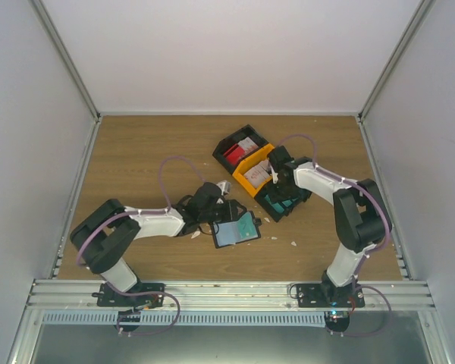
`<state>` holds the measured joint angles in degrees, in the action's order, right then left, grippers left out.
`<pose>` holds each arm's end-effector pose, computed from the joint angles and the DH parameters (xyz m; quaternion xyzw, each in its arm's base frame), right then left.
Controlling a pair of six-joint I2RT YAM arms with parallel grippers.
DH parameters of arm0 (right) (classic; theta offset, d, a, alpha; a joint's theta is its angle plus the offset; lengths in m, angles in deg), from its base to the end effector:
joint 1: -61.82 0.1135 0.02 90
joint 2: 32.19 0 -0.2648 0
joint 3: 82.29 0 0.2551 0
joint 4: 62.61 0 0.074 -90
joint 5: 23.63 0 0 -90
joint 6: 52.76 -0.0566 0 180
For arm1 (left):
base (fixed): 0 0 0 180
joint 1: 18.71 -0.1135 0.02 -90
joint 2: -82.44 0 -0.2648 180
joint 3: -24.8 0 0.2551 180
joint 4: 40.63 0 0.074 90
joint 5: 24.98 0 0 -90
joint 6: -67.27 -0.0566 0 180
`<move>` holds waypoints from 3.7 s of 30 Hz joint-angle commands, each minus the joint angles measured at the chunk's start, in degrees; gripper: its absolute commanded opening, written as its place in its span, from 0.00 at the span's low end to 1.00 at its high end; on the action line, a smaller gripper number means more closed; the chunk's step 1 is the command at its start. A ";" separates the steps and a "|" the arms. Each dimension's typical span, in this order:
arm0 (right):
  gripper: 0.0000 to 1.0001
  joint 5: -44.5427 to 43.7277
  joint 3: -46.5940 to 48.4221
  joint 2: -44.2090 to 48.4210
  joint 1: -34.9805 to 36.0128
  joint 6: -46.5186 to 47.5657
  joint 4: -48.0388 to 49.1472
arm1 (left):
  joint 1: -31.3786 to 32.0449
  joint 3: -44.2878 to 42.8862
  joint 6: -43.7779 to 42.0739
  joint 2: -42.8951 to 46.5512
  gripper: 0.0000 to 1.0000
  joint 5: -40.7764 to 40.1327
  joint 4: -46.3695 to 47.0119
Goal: Put the credit cards into the card holder
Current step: Insert the credit card into the card holder, then pick up the credit card from the storage box.
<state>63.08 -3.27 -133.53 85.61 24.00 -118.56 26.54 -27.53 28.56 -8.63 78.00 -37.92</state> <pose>0.3075 0.1320 0.1485 -0.0885 0.9904 0.0054 0.1059 0.2221 -0.2422 0.1426 0.0046 0.8869 -0.4035 0.2249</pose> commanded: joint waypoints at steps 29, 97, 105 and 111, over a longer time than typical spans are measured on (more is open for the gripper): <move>0.27 20.74 2.39 0.24 -0.82 4.62 -1.24 | -3.55 -21.86 -2.89 -22.53 0.24 11.06 -4.51; 0.02 10.24 -1.69 8.78 3.03 -0.29 -0.37 | -3.51 -22.94 -5.59 -20.12 0.27 10.34 -6.73; 0.01 9.36 -2.30 14.99 1.09 -1.35 3.29 | -3.51 -19.51 -5.77 -13.88 0.44 8.25 -4.44; 0.00 13.90 -5.51 21.12 -2.24 -2.31 7.56 | -3.51 -16.48 -5.85 -8.12 0.59 9.70 -0.68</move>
<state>73.42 -6.92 -116.75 85.72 23.22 -116.51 22.96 -46.15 23.46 -21.06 87.46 -44.58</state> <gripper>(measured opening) 0.032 0.537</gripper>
